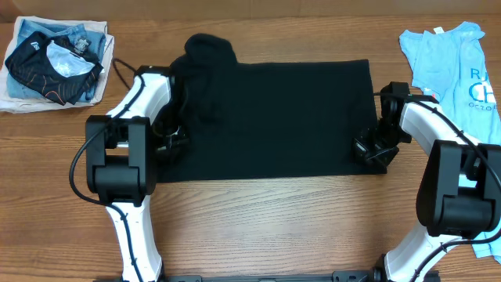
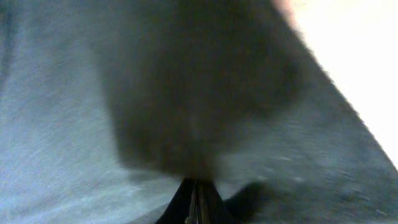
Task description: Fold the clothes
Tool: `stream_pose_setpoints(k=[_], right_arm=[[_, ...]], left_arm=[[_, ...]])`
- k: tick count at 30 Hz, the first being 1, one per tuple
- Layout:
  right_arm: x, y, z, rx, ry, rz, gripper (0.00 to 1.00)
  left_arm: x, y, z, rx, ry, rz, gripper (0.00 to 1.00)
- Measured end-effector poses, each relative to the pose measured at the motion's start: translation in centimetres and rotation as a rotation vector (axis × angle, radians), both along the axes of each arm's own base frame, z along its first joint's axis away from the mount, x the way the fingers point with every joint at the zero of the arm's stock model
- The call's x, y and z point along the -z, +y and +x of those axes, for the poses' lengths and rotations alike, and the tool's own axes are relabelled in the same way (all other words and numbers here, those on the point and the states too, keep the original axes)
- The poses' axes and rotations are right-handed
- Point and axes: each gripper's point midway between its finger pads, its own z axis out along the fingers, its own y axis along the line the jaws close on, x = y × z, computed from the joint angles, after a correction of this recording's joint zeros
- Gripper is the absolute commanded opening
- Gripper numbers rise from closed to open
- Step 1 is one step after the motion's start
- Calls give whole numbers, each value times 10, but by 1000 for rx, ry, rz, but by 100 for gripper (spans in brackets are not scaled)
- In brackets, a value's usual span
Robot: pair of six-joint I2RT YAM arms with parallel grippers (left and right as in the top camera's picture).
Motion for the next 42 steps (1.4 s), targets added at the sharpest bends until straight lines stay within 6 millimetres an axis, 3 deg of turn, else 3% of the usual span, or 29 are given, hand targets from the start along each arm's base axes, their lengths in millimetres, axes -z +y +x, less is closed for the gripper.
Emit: stream_pose_setpoints(k=[11, 16, 19, 22, 23, 25, 27, 29, 34, 37, 42], right_arm=[[-2, -30, -32, 124, 127, -88, 4], [-13, -42, -33, 136, 97, -152, 5], [-29, -46, -30, 132, 55, -174, 17], [-48, -50, -18, 126, -1, -189, 51], [-56, -51, -12, 127, -26, -194, 69], [-70, -54, 4, 113, -81, -202, 90], [-83, -57, 20, 108, -139, -209, 99], [-91, -58, 33, 91, -192, -205, 100], [-108, -44, 83, 6, -414, -106, 100], [-119, -32, 108, -36, -538, -38, 100], [-137, -17, 137, -87, -686, 17, 100]], left_arm=[[2, 5, -60, -66, 171, 43, 4], [-1, 4, -65, -77, 148, 59, 4], [-6, 3, -61, -81, 91, 57, 6], [-25, 2, -52, -82, 2, 48, 17], [-35, 2, -48, -82, -36, 43, 24], [-54, 2, -43, -76, -111, 33, 43], [-68, 2, -39, -75, -171, 27, 66], [-73, 3, -34, -75, -210, 28, 76], [-70, 1, 5, -30, -371, 3, 81], [-79, -3, 43, 7, -517, -24, 79], [-127, -11, 115, 38, -799, -59, 86]])
